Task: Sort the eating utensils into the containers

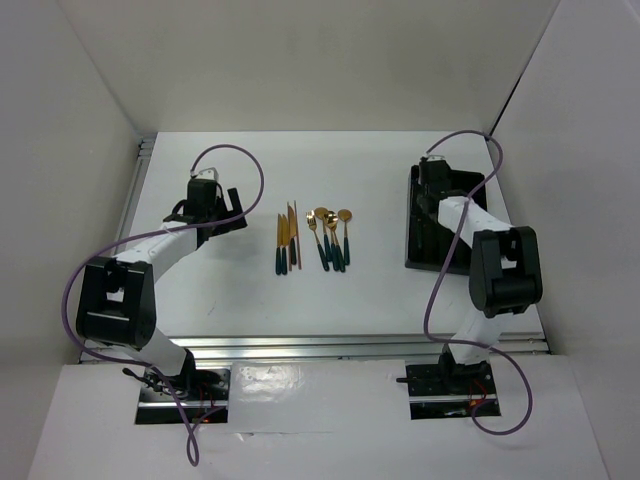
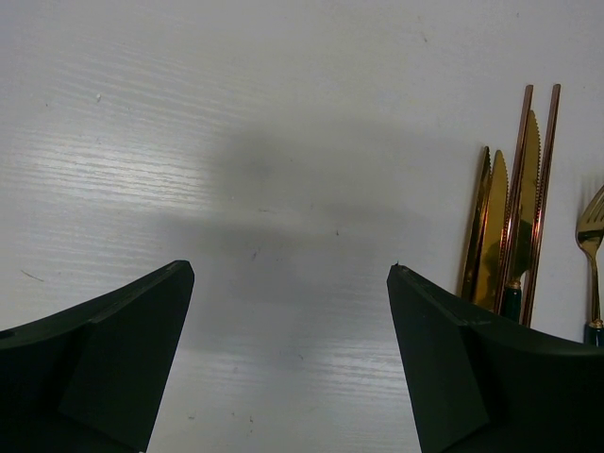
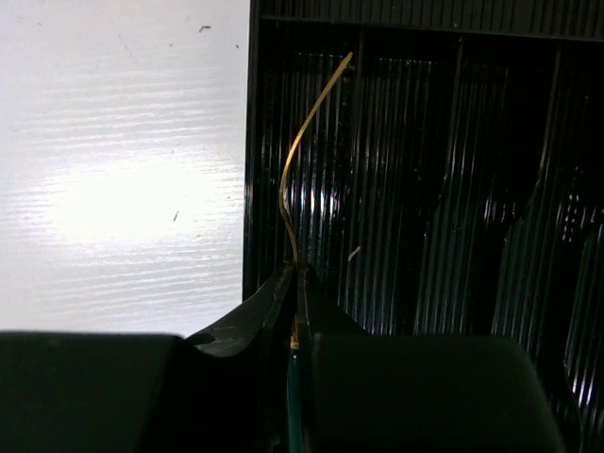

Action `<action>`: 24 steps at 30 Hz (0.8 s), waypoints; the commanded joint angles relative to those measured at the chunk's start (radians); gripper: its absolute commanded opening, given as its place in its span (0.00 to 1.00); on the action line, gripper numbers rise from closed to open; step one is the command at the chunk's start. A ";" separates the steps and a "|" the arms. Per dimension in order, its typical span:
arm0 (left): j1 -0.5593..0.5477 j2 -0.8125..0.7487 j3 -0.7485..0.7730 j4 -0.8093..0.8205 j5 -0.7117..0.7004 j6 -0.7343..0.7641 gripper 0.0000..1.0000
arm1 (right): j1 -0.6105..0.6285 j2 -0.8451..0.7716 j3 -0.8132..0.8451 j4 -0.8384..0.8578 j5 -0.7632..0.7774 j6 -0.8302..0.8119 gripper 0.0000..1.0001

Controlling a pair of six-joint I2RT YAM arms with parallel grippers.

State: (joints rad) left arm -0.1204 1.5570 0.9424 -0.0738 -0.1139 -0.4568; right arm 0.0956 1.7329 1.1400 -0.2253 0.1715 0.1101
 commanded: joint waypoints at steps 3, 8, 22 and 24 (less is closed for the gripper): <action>0.005 0.015 0.022 0.029 0.008 -0.019 0.99 | 0.003 0.039 0.024 0.026 0.023 0.019 0.14; 0.005 0.015 0.032 0.029 -0.001 -0.019 0.99 | 0.003 0.037 0.024 0.026 0.023 0.028 0.27; 0.005 0.025 0.032 0.029 0.008 -0.019 0.99 | 0.003 -0.021 0.015 0.096 -0.170 0.049 0.42; 0.005 0.025 0.032 0.029 0.008 -0.019 0.99 | 0.016 0.014 0.043 0.087 -0.153 0.049 0.42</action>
State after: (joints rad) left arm -0.1204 1.5707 0.9424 -0.0738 -0.1139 -0.4568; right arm 0.0978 1.7256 1.1416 -0.1772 0.0441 0.1501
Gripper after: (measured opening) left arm 0.992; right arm 0.418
